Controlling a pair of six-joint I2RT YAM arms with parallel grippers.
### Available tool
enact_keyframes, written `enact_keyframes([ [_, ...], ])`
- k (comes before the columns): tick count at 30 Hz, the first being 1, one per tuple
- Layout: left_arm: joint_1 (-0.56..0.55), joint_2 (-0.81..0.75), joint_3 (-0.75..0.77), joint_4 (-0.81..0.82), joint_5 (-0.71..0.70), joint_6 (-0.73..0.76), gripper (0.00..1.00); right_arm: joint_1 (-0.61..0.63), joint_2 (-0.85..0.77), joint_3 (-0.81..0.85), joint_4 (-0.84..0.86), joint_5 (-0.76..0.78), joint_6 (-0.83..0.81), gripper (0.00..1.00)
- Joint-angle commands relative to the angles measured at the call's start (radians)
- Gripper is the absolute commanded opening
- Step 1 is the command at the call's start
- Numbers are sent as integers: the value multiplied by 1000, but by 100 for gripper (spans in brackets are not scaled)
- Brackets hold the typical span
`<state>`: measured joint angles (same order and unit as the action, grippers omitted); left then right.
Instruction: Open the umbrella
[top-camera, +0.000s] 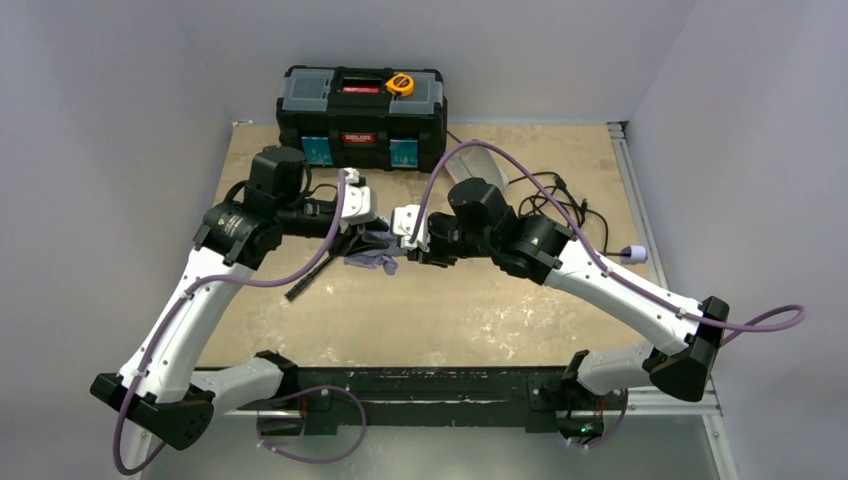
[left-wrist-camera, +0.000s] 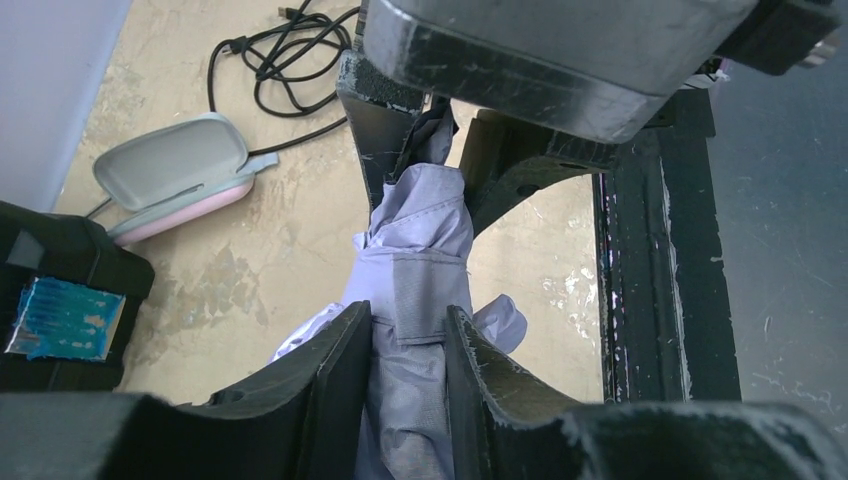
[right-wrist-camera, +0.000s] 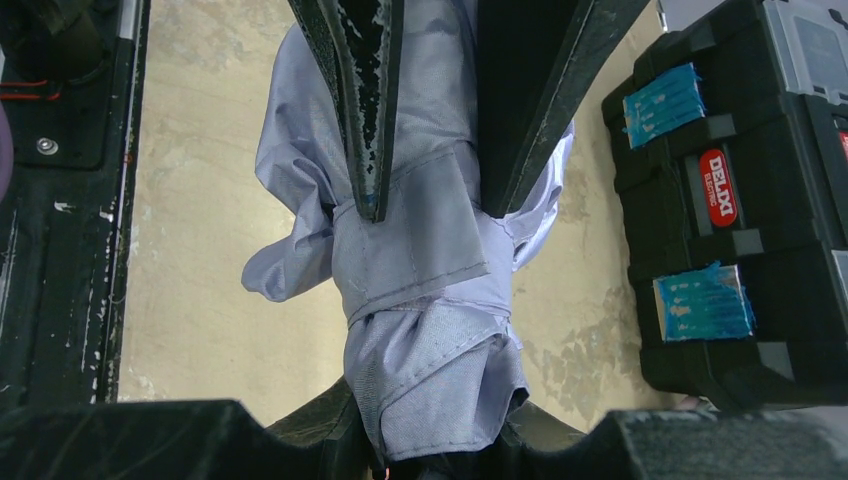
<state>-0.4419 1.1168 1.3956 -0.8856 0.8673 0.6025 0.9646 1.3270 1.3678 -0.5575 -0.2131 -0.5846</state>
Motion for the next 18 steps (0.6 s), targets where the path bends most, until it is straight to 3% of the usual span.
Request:
enact_keyframes([
  [1, -23, -3, 2, 10, 22, 4, 30, 3, -42, 45, 66, -10, 5, 0],
  [12, -126, -41, -27, -18, -83, 149, 22, 3, -21, 60, 51, -53, 73, 0],
  [16, -130, -44, -30, -65, -93, 197, 14, 2, -29, 57, 56, -45, 73, 0],
  [18, -132, -51, -49, -49, -113, 193, 2, 1, -32, 53, 64, -46, 78, 0],
])
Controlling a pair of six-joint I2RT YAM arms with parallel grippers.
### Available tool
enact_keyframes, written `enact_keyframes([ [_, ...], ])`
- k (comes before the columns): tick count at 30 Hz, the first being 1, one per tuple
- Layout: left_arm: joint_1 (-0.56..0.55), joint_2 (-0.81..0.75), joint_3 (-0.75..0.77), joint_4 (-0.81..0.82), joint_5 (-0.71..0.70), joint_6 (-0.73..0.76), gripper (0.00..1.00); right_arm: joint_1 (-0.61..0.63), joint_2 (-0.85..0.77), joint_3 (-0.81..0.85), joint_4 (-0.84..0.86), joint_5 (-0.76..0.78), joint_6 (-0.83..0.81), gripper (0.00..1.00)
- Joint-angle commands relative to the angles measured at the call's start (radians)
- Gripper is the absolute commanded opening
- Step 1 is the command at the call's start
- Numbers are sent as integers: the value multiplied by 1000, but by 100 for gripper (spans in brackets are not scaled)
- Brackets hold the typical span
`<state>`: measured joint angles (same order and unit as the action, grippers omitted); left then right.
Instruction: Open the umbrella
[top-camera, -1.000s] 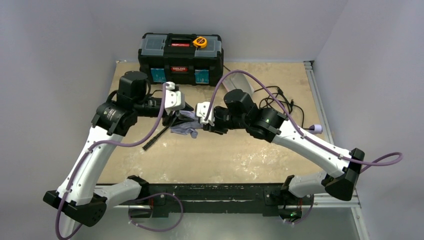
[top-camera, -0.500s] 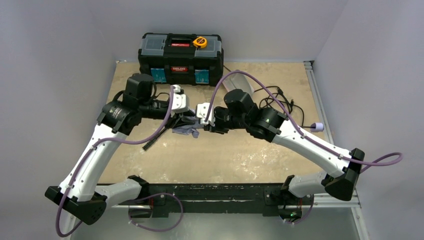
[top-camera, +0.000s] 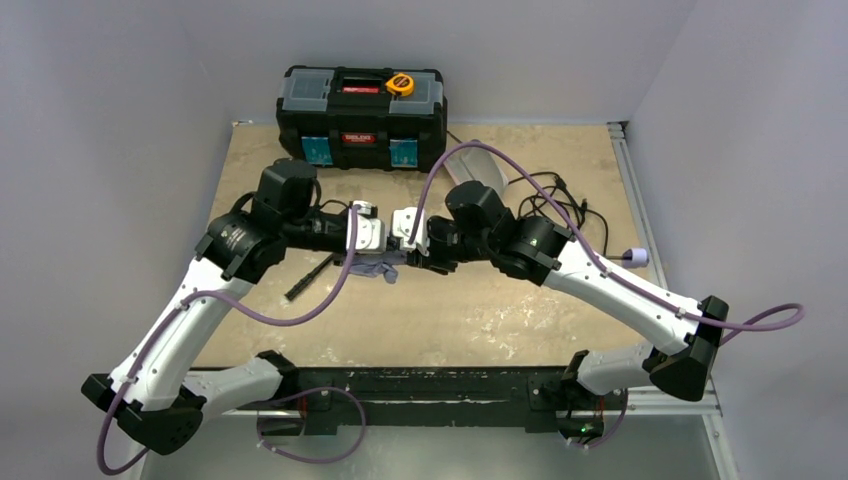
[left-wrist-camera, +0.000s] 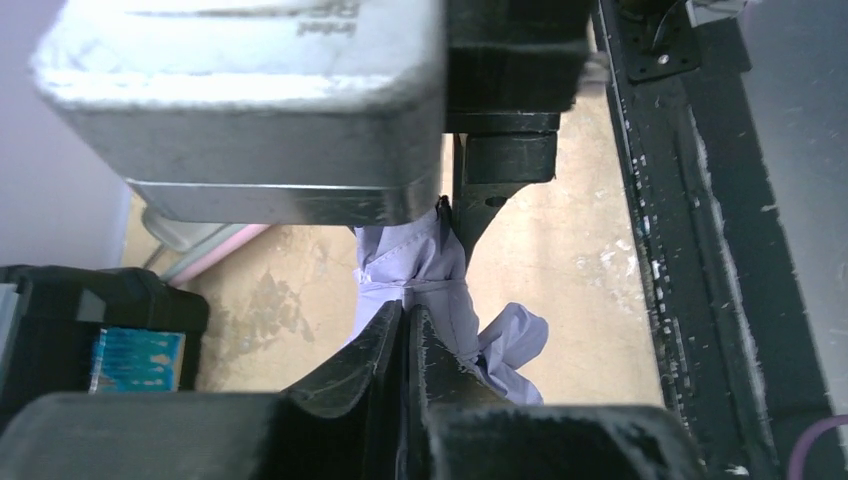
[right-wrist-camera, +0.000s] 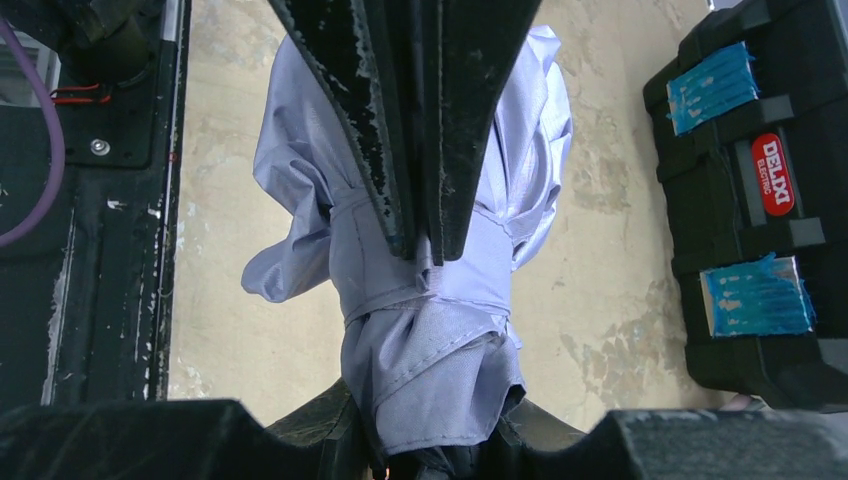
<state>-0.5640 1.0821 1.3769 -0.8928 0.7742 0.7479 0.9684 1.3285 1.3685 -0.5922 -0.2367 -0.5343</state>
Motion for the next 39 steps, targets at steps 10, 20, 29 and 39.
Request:
enact_keyframes([
  [10, -119, -23, -35, -176, -6, 152, 0, -181, 74, 176, 93, -108, 239, 0],
  [20, -162, -99, -138, -103, -93, 116, 0, -250, 62, 171, 101, -136, 281, 0],
  [29, -119, -145, -1, 125, -88, -151, 49, -197, -32, 40, 95, -101, 51, 0],
  [39, -68, -13, 97, 182, -153, -241, 54, -118, -71, 7, 83, -75, -23, 0],
])
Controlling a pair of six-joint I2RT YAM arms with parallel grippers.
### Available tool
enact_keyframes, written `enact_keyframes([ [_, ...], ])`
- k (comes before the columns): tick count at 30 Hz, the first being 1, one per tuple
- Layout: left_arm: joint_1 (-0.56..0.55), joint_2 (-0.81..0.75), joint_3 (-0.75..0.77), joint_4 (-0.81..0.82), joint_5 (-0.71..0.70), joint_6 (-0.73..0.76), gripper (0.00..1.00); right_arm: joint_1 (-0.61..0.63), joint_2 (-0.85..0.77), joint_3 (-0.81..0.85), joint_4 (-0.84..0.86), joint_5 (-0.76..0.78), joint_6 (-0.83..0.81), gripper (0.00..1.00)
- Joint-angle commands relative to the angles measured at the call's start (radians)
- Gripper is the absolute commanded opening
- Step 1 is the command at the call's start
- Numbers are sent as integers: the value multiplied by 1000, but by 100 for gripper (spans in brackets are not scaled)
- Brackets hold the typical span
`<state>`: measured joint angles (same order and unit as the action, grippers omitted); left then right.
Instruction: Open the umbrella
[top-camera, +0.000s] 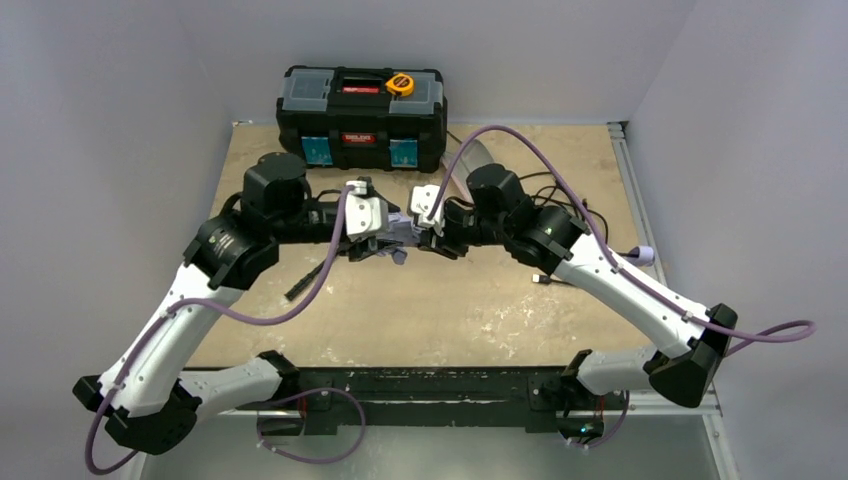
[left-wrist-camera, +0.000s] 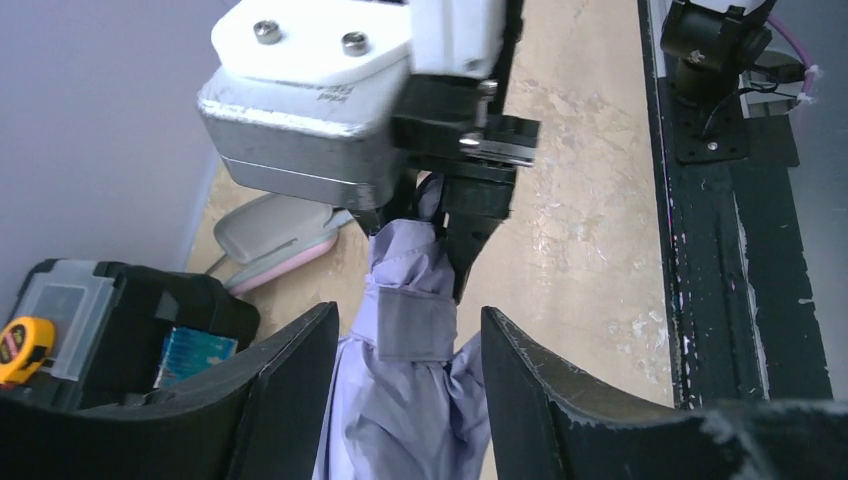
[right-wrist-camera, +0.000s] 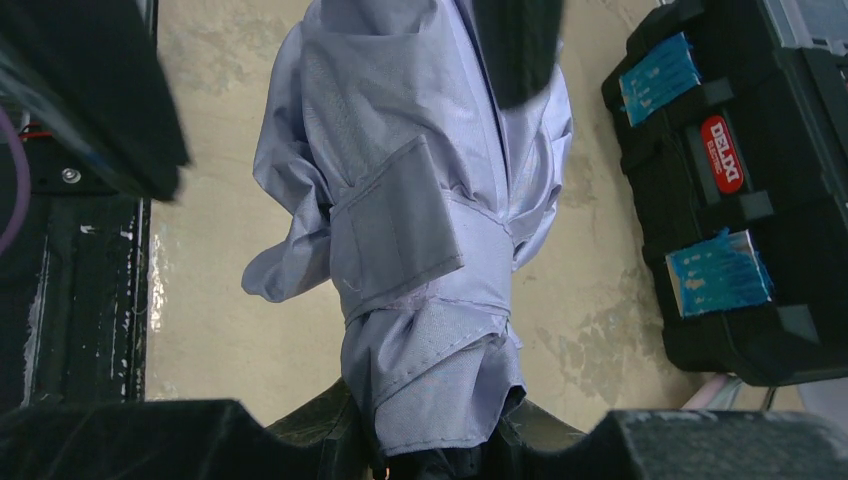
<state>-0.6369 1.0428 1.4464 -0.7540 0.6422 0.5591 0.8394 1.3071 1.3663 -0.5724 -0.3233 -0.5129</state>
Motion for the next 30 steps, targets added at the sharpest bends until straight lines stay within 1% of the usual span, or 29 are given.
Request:
enact_keyframes([
  [1, 4, 35, 30, 36, -20, -53, 54, 15, -53, 9, 63, 11, -49, 0],
  [4, 1, 52, 26, 24, -15, -49, 50, 23, -62, 8, 60, 10, -57, 0],
  [7, -17, 54, 14, 4, -7, -4, 42, 26, -72, 4, 60, 6, -59, 0],
  [9, -31, 58, 7, -19, -3, 25, 42, 27, -75, 4, 57, 2, -63, 0],
  [13, -54, 79, 6, -78, -18, 90, 34, 27, -81, 3, 56, -2, -63, 0],
  [19, -63, 99, 6, -111, -57, 127, 24, 32, -92, 3, 48, -5, -68, 0],
  [20, -66, 100, 2, -108, -68, 129, 23, 32, -92, 6, 45, -9, -70, 0],
  [23, -72, 115, 5, -113, -113, 134, 29, 36, -97, 0, 54, -12, -79, 0],
  [24, -72, 118, 8, -121, -114, 139, 28, 36, -93, 1, 55, -10, -79, 0],
  [25, -72, 118, 8, -125, -112, 142, 23, 36, -89, 5, 54, -8, -76, 0],
  [27, -72, 112, -2, -122, -105, 150, 11, 36, -82, 13, 54, -11, -58, 0],
  [28, -73, 107, -11, -121, -102, 158, 1, 36, -79, 15, 60, -32, -27, 0],
  [30, -73, 90, -38, -102, -99, 177, 0, 35, -67, 24, 70, -59, 25, 0],
])
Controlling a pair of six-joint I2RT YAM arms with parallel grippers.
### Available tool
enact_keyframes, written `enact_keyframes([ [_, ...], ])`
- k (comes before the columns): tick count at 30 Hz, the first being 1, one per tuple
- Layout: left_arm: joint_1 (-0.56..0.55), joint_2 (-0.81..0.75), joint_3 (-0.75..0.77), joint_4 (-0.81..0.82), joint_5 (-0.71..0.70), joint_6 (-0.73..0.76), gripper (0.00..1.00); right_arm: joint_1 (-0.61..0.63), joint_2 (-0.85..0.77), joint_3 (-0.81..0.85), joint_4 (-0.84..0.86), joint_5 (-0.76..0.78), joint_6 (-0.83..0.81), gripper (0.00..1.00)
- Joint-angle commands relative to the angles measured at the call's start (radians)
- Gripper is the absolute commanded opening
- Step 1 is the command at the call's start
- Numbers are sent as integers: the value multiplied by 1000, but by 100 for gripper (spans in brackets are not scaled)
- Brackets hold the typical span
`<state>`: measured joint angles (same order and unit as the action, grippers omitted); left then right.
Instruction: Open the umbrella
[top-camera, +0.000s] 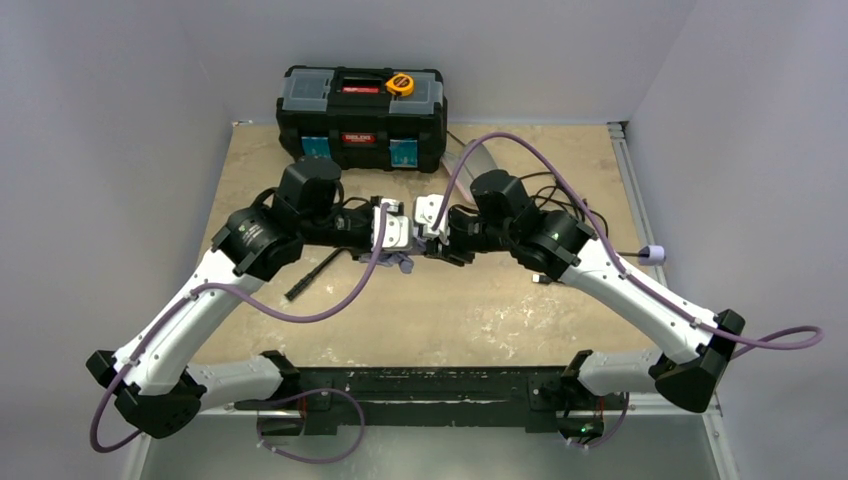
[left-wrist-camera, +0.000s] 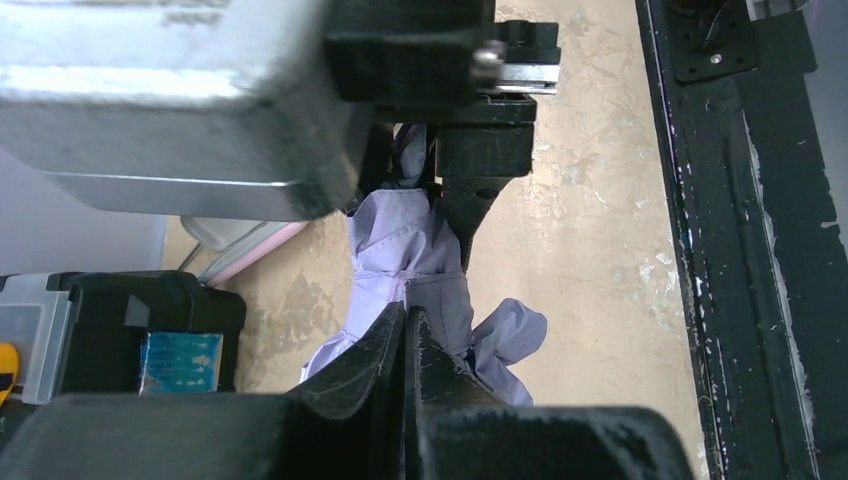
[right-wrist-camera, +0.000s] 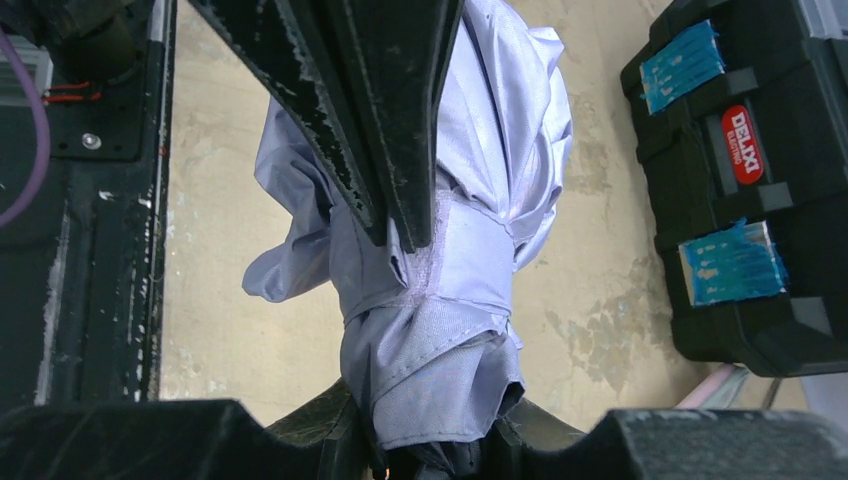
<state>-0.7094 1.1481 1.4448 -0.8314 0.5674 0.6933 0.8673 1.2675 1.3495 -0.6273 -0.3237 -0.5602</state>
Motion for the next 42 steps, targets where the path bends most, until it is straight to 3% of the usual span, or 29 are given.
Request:
enact_keyframes([
  [1, -2, -24, -51, -28, -15, 66, 0, 4, -21, 45, 124, -60, 90, 0],
  [9, -74, -46, -110, -158, 59, 172, 0, -174, 103, 167, 125, -158, 281, 0],
  [20, -89, -92, -232, -194, 13, 229, 0, -218, 83, 138, 159, -276, 385, 0],
  [23, -59, -127, -326, -141, -34, 218, 0, -241, 76, 135, 165, -336, 417, 0],
  [25, 24, -155, -361, -82, -15, 134, 0, -241, 70, 125, 156, -341, 401, 0],
  [26, 100, -177, -359, -53, 25, 77, 3, -243, 68, 119, 145, -329, 391, 0],
  [28, 185, -221, -329, -1, 120, -41, 42, -242, 57, 97, 126, -288, 349, 0],
  [32, 208, -309, -266, 132, 99, -228, 94, -194, 3, 24, 109, -130, 115, 0],
  [35, 209, -268, -162, 131, 35, -309, 99, -101, -29, -6, 112, 14, -72, 0],
  [39, 208, -84, 30, -68, 95, -269, 100, 3, -75, -78, 170, 183, -282, 0],
  [42, 204, -5, 62, -79, 123, -281, 100, 49, -97, -124, 227, 287, -399, 0],
])
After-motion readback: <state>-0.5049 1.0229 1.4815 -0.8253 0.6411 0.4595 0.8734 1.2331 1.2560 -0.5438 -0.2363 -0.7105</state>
